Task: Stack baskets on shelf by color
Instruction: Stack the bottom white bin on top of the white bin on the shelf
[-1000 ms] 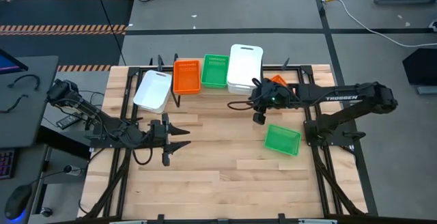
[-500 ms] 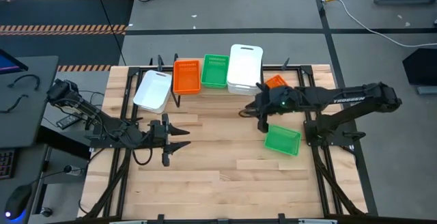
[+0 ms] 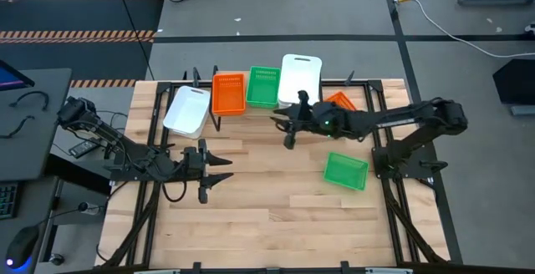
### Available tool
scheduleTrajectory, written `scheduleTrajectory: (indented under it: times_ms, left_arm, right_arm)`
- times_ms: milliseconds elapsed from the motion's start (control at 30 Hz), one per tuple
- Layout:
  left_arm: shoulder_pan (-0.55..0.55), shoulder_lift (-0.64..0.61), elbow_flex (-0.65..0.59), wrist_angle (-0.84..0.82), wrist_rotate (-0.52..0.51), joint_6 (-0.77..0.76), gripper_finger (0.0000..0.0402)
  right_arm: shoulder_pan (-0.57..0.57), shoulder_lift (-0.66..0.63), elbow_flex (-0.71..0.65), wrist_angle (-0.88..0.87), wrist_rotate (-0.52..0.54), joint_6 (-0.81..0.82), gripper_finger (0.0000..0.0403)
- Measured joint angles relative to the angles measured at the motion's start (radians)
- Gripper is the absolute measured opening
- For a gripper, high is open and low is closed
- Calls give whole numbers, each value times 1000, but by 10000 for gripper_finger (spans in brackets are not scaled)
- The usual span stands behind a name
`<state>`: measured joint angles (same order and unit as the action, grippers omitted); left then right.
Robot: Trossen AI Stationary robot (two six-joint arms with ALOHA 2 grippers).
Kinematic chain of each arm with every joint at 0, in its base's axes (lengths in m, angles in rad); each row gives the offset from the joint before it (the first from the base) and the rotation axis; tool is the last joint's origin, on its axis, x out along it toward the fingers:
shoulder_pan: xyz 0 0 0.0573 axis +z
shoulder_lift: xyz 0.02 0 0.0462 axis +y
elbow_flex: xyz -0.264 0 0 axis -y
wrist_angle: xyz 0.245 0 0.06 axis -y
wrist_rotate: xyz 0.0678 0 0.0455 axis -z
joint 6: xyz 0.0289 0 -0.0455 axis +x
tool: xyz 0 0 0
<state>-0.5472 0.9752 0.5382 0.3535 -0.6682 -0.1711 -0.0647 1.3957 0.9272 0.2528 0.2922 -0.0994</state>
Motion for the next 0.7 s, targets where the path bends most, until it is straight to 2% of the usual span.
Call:
scheduleTrajectory:
  times_ms: [233,433,700]
  left_arm:
    - [0,0,0,0,11,0,172]
    - [0,0,0,0,11,0,172]
    - [-1,0,0,-1,11,-1,172]
  right_arm:
    - [26,77,3,21,170,-16,105]
    - [77,57,0,-18,287,-3,105]
    - [140,16,0,-133,507,5,105]
